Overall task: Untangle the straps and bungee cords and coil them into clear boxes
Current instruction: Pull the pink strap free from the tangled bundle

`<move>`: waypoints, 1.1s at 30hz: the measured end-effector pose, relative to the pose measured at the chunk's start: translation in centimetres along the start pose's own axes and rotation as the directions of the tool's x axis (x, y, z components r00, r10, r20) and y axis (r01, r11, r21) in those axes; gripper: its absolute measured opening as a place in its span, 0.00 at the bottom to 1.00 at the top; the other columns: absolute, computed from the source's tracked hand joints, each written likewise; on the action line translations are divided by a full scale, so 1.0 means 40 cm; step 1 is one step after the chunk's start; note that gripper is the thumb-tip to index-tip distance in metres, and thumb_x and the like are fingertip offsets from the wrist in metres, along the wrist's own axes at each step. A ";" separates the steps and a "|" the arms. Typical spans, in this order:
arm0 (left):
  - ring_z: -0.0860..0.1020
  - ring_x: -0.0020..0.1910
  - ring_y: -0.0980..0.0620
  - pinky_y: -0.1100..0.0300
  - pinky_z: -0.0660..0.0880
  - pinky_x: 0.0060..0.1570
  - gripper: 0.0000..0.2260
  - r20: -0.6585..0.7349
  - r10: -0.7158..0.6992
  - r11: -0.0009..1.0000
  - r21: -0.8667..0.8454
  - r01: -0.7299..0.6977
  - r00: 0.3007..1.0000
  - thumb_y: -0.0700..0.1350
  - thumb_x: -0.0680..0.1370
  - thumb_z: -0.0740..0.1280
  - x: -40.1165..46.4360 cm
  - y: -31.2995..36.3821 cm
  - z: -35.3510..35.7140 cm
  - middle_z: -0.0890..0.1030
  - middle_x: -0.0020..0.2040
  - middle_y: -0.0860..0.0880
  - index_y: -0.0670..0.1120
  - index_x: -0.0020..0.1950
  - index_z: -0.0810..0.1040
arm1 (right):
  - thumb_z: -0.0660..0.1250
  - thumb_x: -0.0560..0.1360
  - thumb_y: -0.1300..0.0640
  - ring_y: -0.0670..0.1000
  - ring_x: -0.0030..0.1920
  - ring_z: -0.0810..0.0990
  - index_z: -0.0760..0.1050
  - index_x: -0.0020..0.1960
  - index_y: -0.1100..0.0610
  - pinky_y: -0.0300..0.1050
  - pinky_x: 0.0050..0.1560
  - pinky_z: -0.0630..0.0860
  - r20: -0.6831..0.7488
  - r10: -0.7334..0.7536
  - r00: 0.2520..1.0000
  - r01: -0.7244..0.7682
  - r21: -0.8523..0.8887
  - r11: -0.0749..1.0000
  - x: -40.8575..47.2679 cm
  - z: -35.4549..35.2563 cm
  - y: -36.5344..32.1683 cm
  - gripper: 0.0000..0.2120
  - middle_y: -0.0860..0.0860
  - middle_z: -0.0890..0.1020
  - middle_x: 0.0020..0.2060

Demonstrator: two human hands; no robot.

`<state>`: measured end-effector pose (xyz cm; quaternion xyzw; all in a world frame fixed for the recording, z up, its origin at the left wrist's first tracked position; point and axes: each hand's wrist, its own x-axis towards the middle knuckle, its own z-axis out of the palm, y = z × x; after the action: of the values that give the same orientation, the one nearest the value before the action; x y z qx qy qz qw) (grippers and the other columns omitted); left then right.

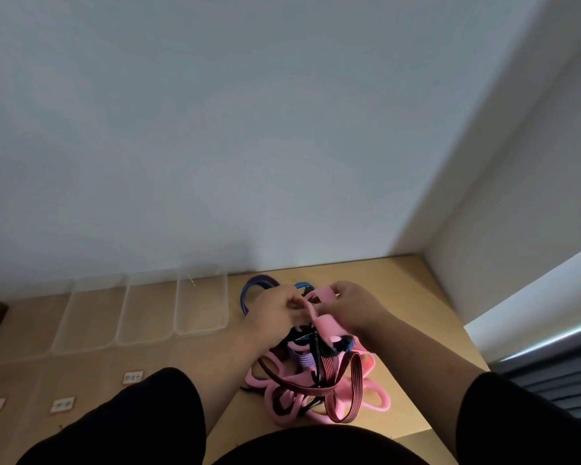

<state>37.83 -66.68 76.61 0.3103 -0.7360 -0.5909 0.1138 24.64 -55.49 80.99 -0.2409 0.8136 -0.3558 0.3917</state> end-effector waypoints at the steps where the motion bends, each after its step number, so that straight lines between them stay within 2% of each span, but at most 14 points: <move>1: 0.84 0.44 0.53 0.65 0.79 0.43 0.07 0.025 -0.005 1.000 -0.002 0.005 1.000 0.42 0.72 0.78 -0.001 -0.002 0.002 0.86 0.43 0.49 0.49 0.41 0.80 | 0.78 0.69 0.55 0.51 0.43 0.82 0.76 0.53 0.52 0.41 0.34 0.78 -0.014 0.008 1.000 -0.009 -0.028 1.000 0.002 0.002 0.001 0.16 0.51 0.82 0.46; 3: 0.83 0.42 0.57 0.71 0.76 0.38 0.06 0.002 -0.020 0.998 0.051 0.020 1.000 0.44 0.73 0.77 0.002 -0.006 0.003 0.85 0.42 0.52 0.49 0.43 0.80 | 0.77 0.70 0.55 0.52 0.44 0.82 0.76 0.53 0.52 0.43 0.37 0.79 -0.062 0.001 0.998 -0.006 -0.087 0.996 0.003 0.003 0.002 0.15 0.51 0.82 0.46; 5: 0.81 0.39 0.59 0.73 0.72 0.33 0.06 -0.082 -0.041 0.992 0.117 0.051 0.996 0.48 0.74 0.76 0.009 -0.015 -0.005 0.83 0.40 0.55 0.51 0.43 0.80 | 0.76 0.71 0.55 0.51 0.44 0.83 0.76 0.54 0.51 0.40 0.34 0.78 -0.099 -0.016 0.995 0.008 -0.082 0.997 -0.001 -0.007 0.005 0.15 0.50 0.82 0.46; 7: 0.80 0.40 0.56 0.68 0.72 0.34 0.06 -0.121 -0.069 0.987 0.135 0.085 0.990 0.49 0.75 0.75 0.024 -0.026 -0.016 0.83 0.41 0.54 0.50 0.43 0.80 | 0.75 0.71 0.55 0.50 0.41 0.82 0.75 0.54 0.51 0.36 0.30 0.75 -0.073 -0.027 0.997 0.023 -0.055 0.998 -0.009 -0.023 0.007 0.14 0.51 0.82 0.46; 10: 0.82 0.41 0.53 0.61 0.75 0.38 0.04 -0.058 -0.095 0.990 0.099 0.101 0.994 0.50 0.74 0.75 0.040 -0.016 -0.015 0.83 0.39 0.54 0.54 0.43 0.80 | 0.73 0.73 0.53 0.51 0.42 0.83 0.79 0.54 0.52 0.41 0.37 0.78 0.032 -0.045 0.998 0.048 -0.099 0.994 -0.014 -0.038 0.010 0.11 0.52 0.84 0.46; 12: 0.84 0.41 0.53 0.57 0.78 0.42 0.05 -0.011 -0.084 0.994 0.066 0.084 0.996 0.54 0.72 0.75 0.047 -0.002 -0.006 0.84 0.39 0.56 0.58 0.42 0.80 | 0.71 0.75 0.52 0.51 0.42 0.84 0.80 0.52 0.51 0.42 0.37 0.79 0.008 -0.045 0.999 0.046 -0.084 0.995 -0.013 -0.043 0.011 0.06 0.51 0.85 0.45; 14: 0.85 0.42 0.48 0.49 0.81 0.46 0.06 0.021 -0.076 0.997 -0.009 0.076 0.997 0.54 0.70 0.76 0.055 0.008 -0.001 0.86 0.41 0.52 0.59 0.42 0.80 | 0.72 0.76 0.52 0.52 0.41 0.85 0.81 0.49 0.51 0.41 0.33 0.78 -0.057 -0.019 0.998 0.022 0.050 0.999 -0.014 -0.052 0.011 0.04 0.51 0.86 0.44; 16: 0.85 0.42 0.48 0.45 0.81 0.49 0.04 0.024 -0.043 0.998 -0.050 0.044 0.999 0.51 0.73 0.76 0.064 0.016 -0.006 0.86 0.41 0.50 0.58 0.43 0.81 | 0.72 0.75 0.55 0.55 0.40 0.86 0.83 0.47 0.53 0.45 0.33 0.79 -0.128 0.009 0.992 0.021 0.231 0.973 -0.015 -0.075 0.015 0.03 0.53 0.86 0.43; 19: 0.82 0.38 0.60 0.55 0.79 0.44 0.08 -0.028 0.044 0.999 0.015 -0.044 0.999 0.46 0.76 0.74 0.079 0.041 -0.032 0.85 0.41 0.56 0.61 0.43 0.81 | 0.69 0.79 0.59 0.52 0.37 0.83 0.80 0.49 0.60 0.49 0.37 0.79 -0.224 0.014 0.974 0.088 0.437 0.895 -0.018 -0.131 0.032 0.04 0.55 0.86 0.41; 23: 0.85 0.42 0.49 0.52 0.83 0.43 0.10 0.052 0.099 0.982 -0.168 -0.089 0.994 0.39 0.79 0.69 0.094 0.116 -0.073 0.83 0.42 0.50 0.54 0.44 0.81 | 0.65 0.82 0.61 0.48 0.35 0.80 0.79 0.58 0.62 0.45 0.41 0.77 -0.314 0.046 0.948 0.207 0.721 0.661 -0.025 -0.208 0.056 0.08 0.52 0.85 0.38; 25: 0.83 0.38 0.49 0.58 0.80 0.38 0.10 0.090 0.146 0.971 -0.204 -0.125 0.985 0.38 0.81 0.67 0.101 0.157 -0.087 0.82 0.38 0.48 0.53 0.46 0.80 | 0.62 0.82 0.63 0.48 0.37 0.80 0.81 0.58 0.62 0.42 0.42 0.77 -0.339 0.019 0.941 0.279 0.805 0.524 -0.036 -0.241 0.061 0.10 0.53 0.82 0.39; 28: 0.78 0.32 0.53 0.61 0.76 0.33 0.12 0.101 0.189 0.964 -0.207 -0.166 0.977 0.36 0.80 0.67 0.117 0.202 -0.100 0.78 0.32 0.50 0.53 0.44 0.81 | 0.62 0.80 0.64 0.49 0.42 0.81 0.79 0.50 0.61 0.42 0.47 0.78 -0.410 0.039 0.911 0.381 0.874 0.302 -0.070 -0.287 0.062 0.07 0.52 0.82 0.40; 30: 0.77 0.32 0.52 0.59 0.77 0.36 0.11 0.118 0.198 0.960 -0.226 -0.168 0.973 0.36 0.79 0.68 0.131 0.217 -0.106 0.78 0.33 0.50 0.52 0.44 0.83 | 0.64 0.80 0.64 0.51 0.43 0.84 0.78 0.47 0.60 0.46 0.53 0.78 -0.422 0.106 0.900 0.409 0.904 0.126 -0.095 -0.310 0.064 0.05 0.53 0.84 0.40; 33: 0.79 0.34 0.52 0.56 0.79 0.40 0.09 0.171 0.185 0.959 -0.247 -0.140 0.968 0.37 0.79 0.69 0.147 0.234 -0.087 0.80 0.35 0.49 0.50 0.45 0.84 | 0.66 0.80 0.61 0.51 0.45 0.87 0.80 0.49 0.60 0.47 0.54 0.79 -0.444 0.167 0.881 0.444 0.895 0.035 -0.130 -0.339 0.070 0.05 0.54 0.86 0.43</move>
<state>32.08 -71.89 85.19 0.1744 -0.6922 -0.6888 0.1263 16.37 -44.95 87.24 0.1008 0.3749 -0.8958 0.2166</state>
